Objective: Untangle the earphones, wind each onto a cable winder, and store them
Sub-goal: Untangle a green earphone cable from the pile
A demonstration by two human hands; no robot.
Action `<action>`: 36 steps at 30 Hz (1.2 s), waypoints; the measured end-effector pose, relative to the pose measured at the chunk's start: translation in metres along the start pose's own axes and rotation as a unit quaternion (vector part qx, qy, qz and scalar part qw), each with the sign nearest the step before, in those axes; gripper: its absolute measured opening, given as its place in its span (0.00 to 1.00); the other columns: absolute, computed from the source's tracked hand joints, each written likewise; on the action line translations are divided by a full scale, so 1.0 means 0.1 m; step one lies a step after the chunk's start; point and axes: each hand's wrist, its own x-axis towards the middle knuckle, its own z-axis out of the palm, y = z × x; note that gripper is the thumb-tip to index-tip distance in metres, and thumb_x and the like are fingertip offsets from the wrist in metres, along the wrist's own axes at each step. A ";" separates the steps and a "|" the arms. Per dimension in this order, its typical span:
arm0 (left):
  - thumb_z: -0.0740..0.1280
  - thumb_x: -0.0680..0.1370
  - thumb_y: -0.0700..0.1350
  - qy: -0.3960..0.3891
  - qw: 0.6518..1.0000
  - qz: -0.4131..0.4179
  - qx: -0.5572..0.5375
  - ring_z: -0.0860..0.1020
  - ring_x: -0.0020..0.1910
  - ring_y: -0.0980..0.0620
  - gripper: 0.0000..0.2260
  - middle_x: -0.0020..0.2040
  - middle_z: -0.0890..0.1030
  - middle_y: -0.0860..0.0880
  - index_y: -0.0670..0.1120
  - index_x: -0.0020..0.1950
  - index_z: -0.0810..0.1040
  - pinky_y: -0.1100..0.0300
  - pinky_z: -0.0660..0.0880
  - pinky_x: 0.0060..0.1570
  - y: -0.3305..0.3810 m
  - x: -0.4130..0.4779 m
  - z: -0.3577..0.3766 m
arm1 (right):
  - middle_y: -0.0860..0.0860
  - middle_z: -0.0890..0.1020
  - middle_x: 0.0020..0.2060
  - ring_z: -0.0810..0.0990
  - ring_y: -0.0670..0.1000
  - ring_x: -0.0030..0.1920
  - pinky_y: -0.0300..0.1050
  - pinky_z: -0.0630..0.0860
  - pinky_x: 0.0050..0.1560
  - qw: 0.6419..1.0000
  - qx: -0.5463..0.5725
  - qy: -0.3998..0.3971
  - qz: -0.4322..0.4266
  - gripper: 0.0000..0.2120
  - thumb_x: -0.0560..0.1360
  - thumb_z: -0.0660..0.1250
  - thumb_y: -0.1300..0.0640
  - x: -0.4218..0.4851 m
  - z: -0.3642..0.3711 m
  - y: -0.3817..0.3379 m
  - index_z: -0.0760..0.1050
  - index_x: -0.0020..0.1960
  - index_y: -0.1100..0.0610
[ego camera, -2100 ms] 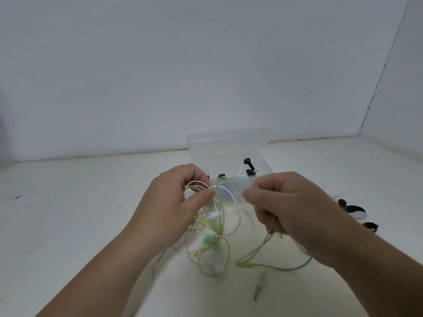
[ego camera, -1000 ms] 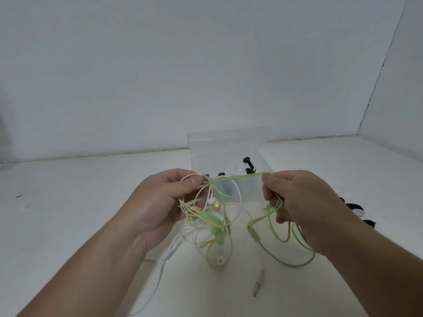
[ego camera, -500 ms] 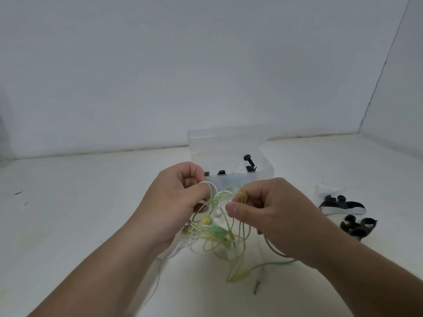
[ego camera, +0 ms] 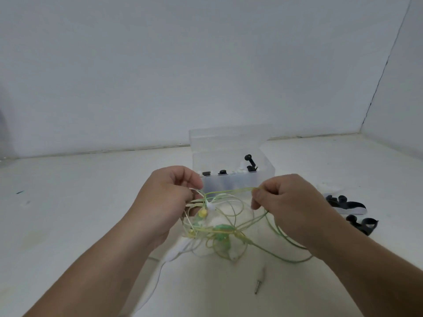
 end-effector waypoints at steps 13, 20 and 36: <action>0.54 0.68 0.26 0.014 0.987 0.058 0.149 0.75 0.29 0.48 0.16 0.33 0.77 0.35 0.43 0.32 0.75 0.63 0.68 0.28 0.00 -0.01 -0.02 | 0.53 0.74 0.29 0.70 0.54 0.34 0.53 0.68 0.41 0.982 0.179 0.033 0.052 0.18 0.78 0.66 0.56 0.05 -0.03 0.02 0.77 0.31 0.60; 0.59 0.67 0.32 -0.017 0.996 0.012 0.081 0.73 0.34 0.46 0.06 0.36 0.74 0.41 0.41 0.33 0.71 0.54 0.69 0.34 -0.03 -0.01 0.03 | 0.47 0.66 0.22 0.60 0.46 0.22 0.33 0.61 0.23 0.990 0.140 -0.015 -0.008 0.23 0.67 0.78 0.56 -0.05 -0.02 -0.04 0.63 0.28 0.54; 0.64 0.79 0.35 -0.094 0.995 0.030 -0.024 0.68 0.26 0.51 0.13 0.27 0.73 0.46 0.44 0.36 0.69 0.63 0.67 0.27 0.04 -0.11 0.13 | 0.69 0.84 0.40 0.81 0.61 0.35 0.53 0.73 0.45 0.887 0.455 -0.079 0.026 0.23 0.83 0.54 0.53 -0.08 -0.02 -0.21 0.52 0.31 0.55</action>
